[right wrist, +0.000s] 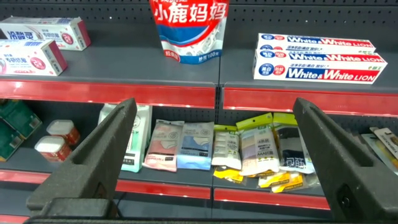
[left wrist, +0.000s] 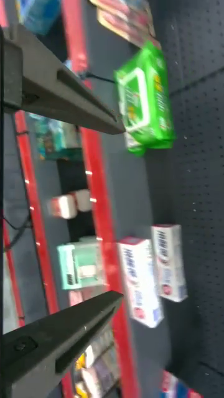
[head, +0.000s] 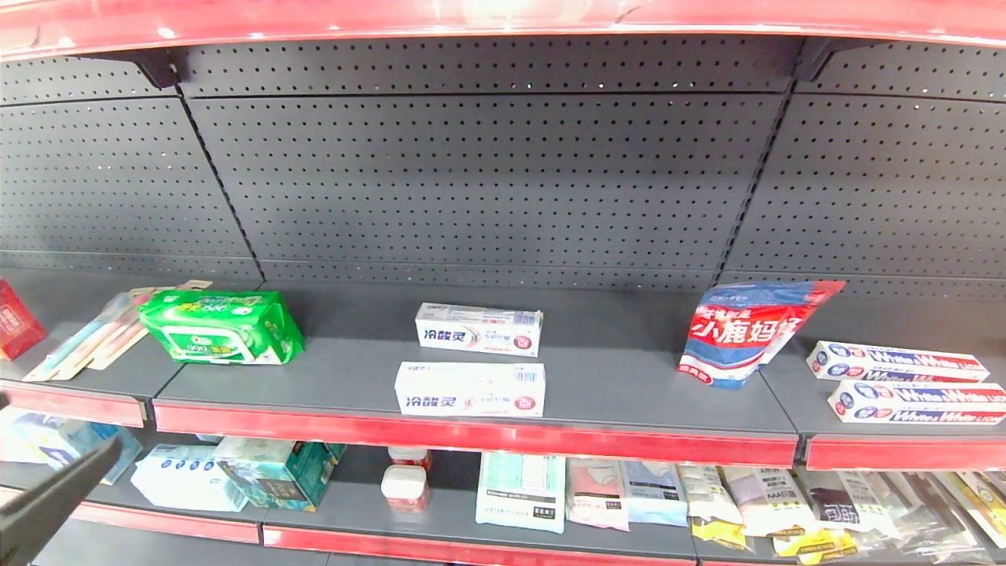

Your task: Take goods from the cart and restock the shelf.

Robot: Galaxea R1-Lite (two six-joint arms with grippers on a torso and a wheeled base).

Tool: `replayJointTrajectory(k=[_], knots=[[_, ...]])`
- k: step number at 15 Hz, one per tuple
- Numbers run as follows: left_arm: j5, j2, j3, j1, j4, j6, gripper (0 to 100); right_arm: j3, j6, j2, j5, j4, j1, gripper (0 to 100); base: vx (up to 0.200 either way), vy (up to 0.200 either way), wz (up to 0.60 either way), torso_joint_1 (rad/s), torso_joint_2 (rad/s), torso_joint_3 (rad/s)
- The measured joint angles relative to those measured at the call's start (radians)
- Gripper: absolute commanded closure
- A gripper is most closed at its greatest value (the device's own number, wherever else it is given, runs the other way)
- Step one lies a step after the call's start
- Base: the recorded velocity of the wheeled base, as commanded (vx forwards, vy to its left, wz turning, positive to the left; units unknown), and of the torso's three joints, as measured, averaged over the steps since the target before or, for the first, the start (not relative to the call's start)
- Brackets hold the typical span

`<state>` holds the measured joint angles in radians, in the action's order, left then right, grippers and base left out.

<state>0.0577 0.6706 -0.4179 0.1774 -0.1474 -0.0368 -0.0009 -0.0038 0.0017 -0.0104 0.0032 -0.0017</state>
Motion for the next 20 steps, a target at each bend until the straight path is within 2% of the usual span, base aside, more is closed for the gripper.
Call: replayJointTrajectory(k=[5, 7, 8, 12, 14, 17, 18, 20], knots=[[-0.010, 0.576, 0.006, 0.054, -0.504, 0.047, 0, 0.000, 0.000, 0.000, 0.000, 0.000, 0.000, 0, 0.000, 0.000, 0.00, 0.000, 0.00, 0.000], [-0.028, 0.764, -0.041, 0.087, -0.634, 0.078, 0, 0.000, 0.000, 0.000, 0.000, 0.000, 0.000, 0, 0.000, 0.000, 0.00, 0.000, 0.00, 0.000], [-0.042, 0.841, -0.097, 0.113, -0.659, 0.112, 0, 0.000, 0.000, 0.000, 0.000, 0.000, 0.000, 0, 0.000, 0.000, 0.00, 0.000, 0.00, 0.000], [-0.089, 1.044, -0.288, 0.176, -0.641, 0.246, 0, 0.000, 0.000, 0.000, 0.000, 0.000, 0.000, 0, 0.000, 0.000, 0.00, 0.000, 0.00, 0.000], [-0.091, 1.100, -0.349, 0.197, -0.562, 0.289, 0, 0.000, 0.000, 0.000, 0.000, 0.000, 0.000, 0, 0.000, 0.000, 0.00, 0.000, 0.00, 0.000], [-0.091, 1.147, -0.454, 0.230, -0.449, 0.399, 0, 0.000, 0.000, 0.000, 0.000, 0.000, 0.000, 0, 0.000, 0.000, 0.00, 0.000, 0.00, 0.000], [-0.091, 1.162, -0.483, 0.240, -0.437, 0.414, 0, 0.000, 0.000, 0.000, 0.000, 0.000, 0.000, 0, 0.000, 0.000, 0.00, 0.000, 0.00, 0.000], [-0.083, 1.186, -0.511, 0.247, -0.426, 0.416, 0, 0.000, 0.000, 0.000, 0.000, 0.000, 0.000, 0, 0.000, 0.000, 0.00, 0.000, 0.00, 0.000]])
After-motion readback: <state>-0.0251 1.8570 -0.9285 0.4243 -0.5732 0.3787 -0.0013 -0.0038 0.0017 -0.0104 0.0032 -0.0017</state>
